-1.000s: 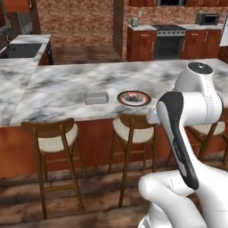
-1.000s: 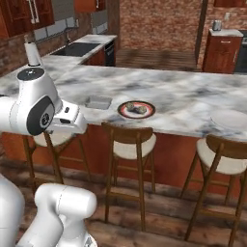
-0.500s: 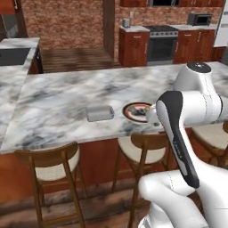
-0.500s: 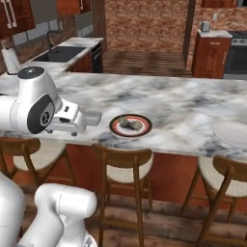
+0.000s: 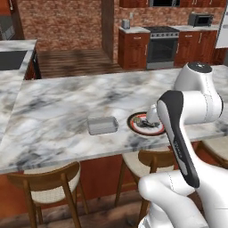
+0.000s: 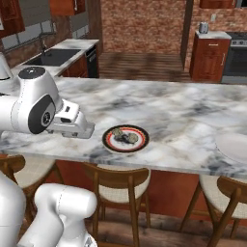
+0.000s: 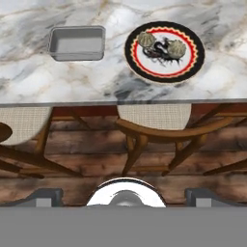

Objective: Place two dumplings into each of the tupperware containers and then place the containers in the fridge.

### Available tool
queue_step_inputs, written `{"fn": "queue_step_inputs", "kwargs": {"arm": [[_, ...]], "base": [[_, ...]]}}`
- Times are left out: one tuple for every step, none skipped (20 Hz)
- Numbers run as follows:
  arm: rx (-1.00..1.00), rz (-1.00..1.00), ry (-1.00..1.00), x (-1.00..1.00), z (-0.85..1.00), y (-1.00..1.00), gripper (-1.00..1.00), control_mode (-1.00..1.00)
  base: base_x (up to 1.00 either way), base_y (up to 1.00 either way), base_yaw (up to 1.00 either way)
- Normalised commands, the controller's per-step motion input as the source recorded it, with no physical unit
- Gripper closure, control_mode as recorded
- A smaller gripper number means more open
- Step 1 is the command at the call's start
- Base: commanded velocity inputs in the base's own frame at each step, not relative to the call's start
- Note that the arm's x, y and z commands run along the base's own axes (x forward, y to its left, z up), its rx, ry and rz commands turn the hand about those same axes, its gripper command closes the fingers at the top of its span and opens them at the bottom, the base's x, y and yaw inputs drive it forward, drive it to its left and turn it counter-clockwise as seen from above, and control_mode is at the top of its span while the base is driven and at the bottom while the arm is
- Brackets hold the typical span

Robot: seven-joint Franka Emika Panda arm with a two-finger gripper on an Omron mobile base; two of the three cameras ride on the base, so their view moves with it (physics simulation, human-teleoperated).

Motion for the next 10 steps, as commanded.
{"fn": "queue_step_inputs", "kwargs": {"arm": [[0.0, 0.0, 0.0, 0.0, 0.0, 0.0, -1.0, 1.0], [0.0, 0.0, 0.0, 0.0, 0.0, 0.0, -1.0, 1.0], [0.0, 0.0, 0.0, 0.0, 0.0, 0.0, -1.0, 1.0], [0.0, 0.0, 0.0, 0.0, 0.0, 0.0, -1.0, 1.0], [0.0, 0.0, 0.0, 0.0, 0.0, 0.0, -1.0, 1.0], [0.0, 0.0, 0.0, 0.0, 0.0, 0.0, -1.0, 1.0], [0.0, 0.0, 0.0, 0.0, 0.0, 0.0, -1.0, 1.0], [0.0, 0.0, 0.0, 0.0, 0.0, 0.0, -1.0, 1.0], [0.0, 0.0, 0.0, 0.0, 0.0, 0.0, -1.0, 1.0], [0.0, 0.0, 0.0, 0.0, 0.0, 0.0, -1.0, 1.0]], "base": [[0.57, 0.0, 0.02], [0.61, 0.0, 0.01], [0.62, 0.0, 0.0], [0.66, 0.0, 0.0], [0.7, 0.0, 0.0], [0.69, 0.0, 0.0], [0.71, 0.0, 0.0], [0.76, 0.0, 0.0], [0.74, 0.0, 0.0], [0.74, 0.0, 0.0]]}}
